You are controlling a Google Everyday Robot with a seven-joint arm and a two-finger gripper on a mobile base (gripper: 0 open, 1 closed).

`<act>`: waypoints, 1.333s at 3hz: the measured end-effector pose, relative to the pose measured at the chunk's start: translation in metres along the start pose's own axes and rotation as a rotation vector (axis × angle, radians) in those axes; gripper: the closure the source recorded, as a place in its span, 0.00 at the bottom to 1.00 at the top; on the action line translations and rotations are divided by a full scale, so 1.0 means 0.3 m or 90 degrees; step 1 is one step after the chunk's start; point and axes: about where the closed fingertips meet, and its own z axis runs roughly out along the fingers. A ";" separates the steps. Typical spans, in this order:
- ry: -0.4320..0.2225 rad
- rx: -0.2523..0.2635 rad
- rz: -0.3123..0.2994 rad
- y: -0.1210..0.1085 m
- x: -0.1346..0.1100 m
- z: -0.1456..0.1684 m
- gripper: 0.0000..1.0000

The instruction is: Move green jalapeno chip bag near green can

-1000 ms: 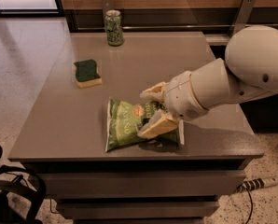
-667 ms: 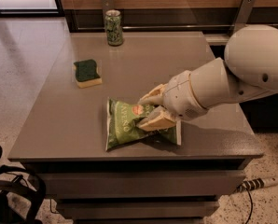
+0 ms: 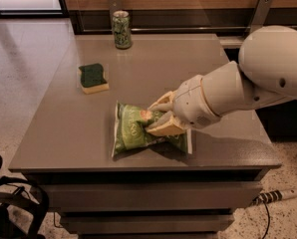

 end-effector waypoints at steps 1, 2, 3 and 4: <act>0.001 0.001 0.000 -0.004 -0.001 -0.003 1.00; 0.034 0.015 0.005 -0.096 -0.014 -0.078 1.00; 0.081 0.043 0.005 -0.239 -0.050 -0.205 1.00; 0.133 0.067 0.006 -0.402 -0.051 -0.318 1.00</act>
Offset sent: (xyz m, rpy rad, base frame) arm 0.0599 -0.0429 0.0641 -0.1174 -0.0188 -0.0946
